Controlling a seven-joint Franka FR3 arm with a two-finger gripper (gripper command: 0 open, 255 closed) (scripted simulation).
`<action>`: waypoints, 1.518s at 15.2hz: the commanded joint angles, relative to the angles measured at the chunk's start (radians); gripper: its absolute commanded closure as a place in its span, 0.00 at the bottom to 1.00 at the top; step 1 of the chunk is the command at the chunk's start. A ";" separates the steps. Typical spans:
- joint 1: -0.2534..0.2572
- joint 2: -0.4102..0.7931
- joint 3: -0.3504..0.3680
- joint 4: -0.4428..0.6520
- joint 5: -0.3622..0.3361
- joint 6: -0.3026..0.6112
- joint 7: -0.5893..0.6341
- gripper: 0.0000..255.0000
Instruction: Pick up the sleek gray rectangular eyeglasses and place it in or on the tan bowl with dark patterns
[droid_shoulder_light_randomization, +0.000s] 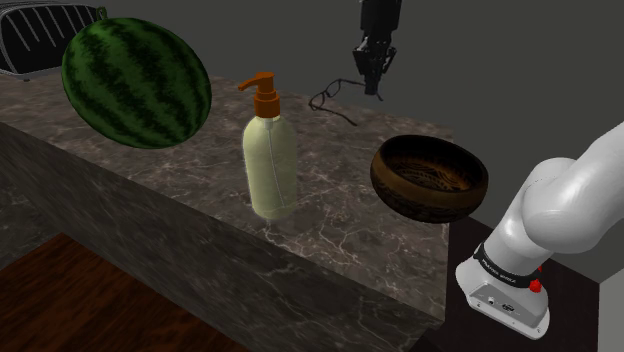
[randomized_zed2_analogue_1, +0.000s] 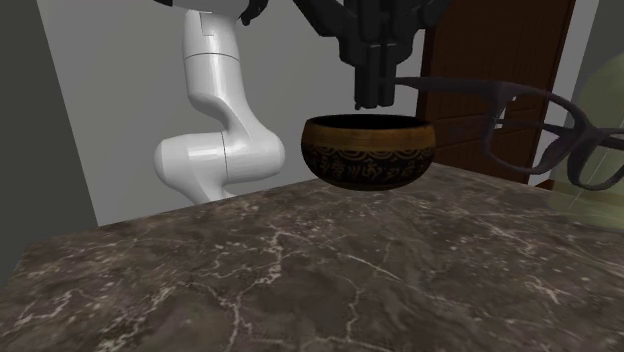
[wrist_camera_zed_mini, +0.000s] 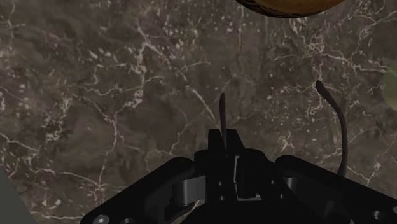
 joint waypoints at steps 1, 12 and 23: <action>-0.001 0.007 -0.002 0.035 -0.001 -0.029 0.002 1.00; 0.012 -0.108 0.012 0.020 0.020 -0.122 0.044 1.00; 0.054 -0.477 0.070 -0.228 0.106 -0.224 0.152 1.00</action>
